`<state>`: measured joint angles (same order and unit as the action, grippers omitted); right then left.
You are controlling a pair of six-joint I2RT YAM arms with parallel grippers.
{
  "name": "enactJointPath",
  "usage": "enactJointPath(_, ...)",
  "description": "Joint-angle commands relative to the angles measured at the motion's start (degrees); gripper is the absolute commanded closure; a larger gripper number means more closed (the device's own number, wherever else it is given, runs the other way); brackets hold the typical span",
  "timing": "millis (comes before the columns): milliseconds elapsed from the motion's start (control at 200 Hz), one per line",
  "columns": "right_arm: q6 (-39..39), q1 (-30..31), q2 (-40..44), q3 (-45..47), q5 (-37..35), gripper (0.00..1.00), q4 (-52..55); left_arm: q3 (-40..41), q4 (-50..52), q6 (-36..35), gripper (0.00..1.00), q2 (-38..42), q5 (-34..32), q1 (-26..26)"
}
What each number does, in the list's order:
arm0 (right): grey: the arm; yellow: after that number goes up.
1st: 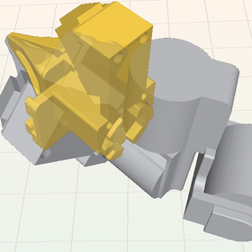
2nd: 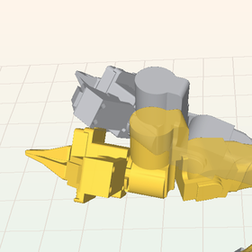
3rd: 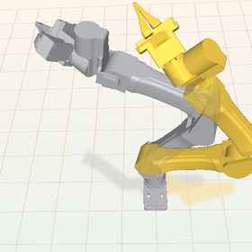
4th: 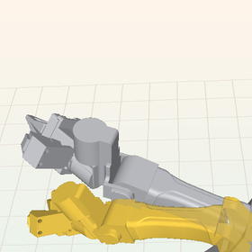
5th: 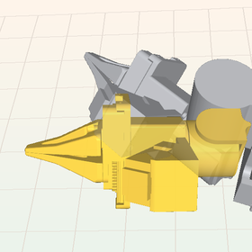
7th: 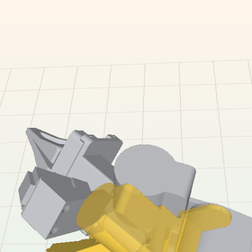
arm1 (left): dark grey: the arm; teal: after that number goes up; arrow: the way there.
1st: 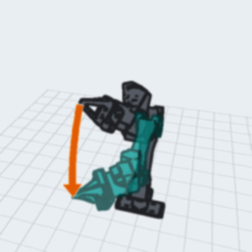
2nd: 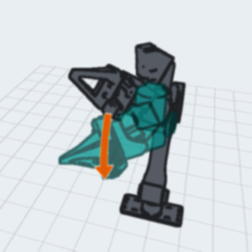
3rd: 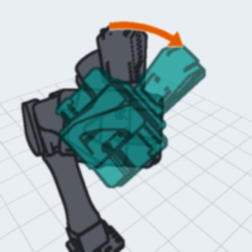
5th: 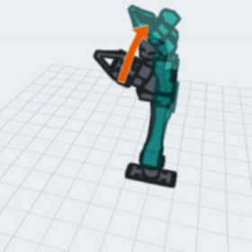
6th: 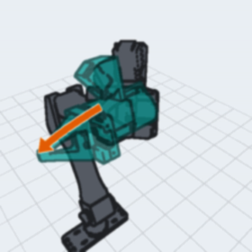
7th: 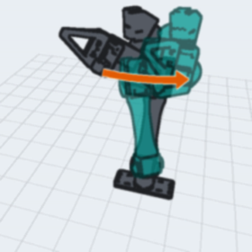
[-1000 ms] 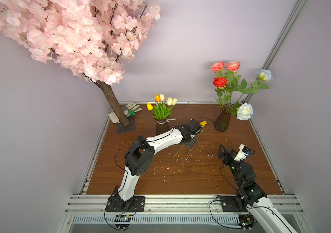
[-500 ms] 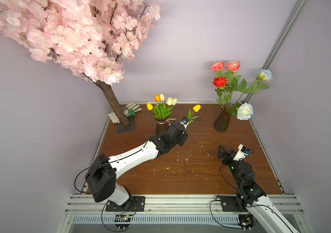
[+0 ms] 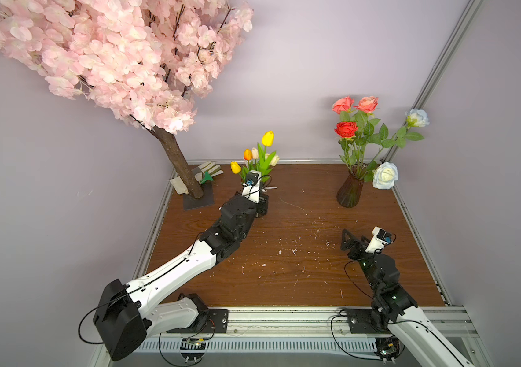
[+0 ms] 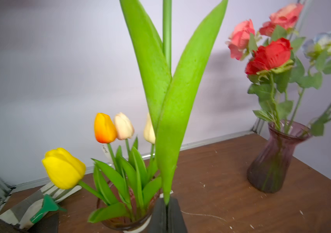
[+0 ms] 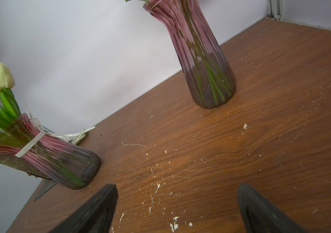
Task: Arrange the flowers in different vases according to their variety
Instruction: Pick up the flower at the center of the board, then insert the flower into the vase.
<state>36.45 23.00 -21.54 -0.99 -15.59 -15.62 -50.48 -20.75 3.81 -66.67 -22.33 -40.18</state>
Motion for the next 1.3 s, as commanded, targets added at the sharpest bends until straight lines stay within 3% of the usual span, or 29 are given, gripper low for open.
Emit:
enactJointPath(0,-0.3,-0.3,0.1,0.3,0.5,0.00,-2.7,-4.4,-5.0,-1.1,0.99,-1.0,0.7,3.2)
enactJointPath(245,-0.5,-0.3,1.4,0.4,0.3,0.01,-1.9,-9.1,-12.0,-3.1,0.99,-5.4,3.6,8.3)
enactJointPath(520,-0.6,-0.3,1.2,0.5,0.6,0.00,-2.1,-7.3,-26.1,-3.5,0.99,-11.4,7.8,13.3)
enactJointPath(731,-0.7,-0.3,1.5,0.5,0.6,0.00,-2.0,-5.6,-31.4,-3.5,0.98,-15.6,8.2,14.0)
enactJointPath(1001,-0.8,-0.3,0.8,0.5,1.1,0.00,-2.4,-1.0,-34.2,1.8,0.93,-17.7,11.3,14.1)
enactJointPath(1061,-1.2,-0.3,0.6,0.2,1.9,0.01,-2.3,0.0,-34.0,2.8,0.86,-17.3,11.0,14.1)
enactJointPath(1186,-3.4,-0.3,0.8,-0.6,4.3,0.00,-2.1,1.4,-29.9,5.7,0.42,-13.4,12.1,13.9)
enactJointPath(1296,-4.7,-0.3,0.1,-1.6,7.1,0.00,-2.0,1.1,-23.3,7.0,0.36,-8.8,12.5,13.6)
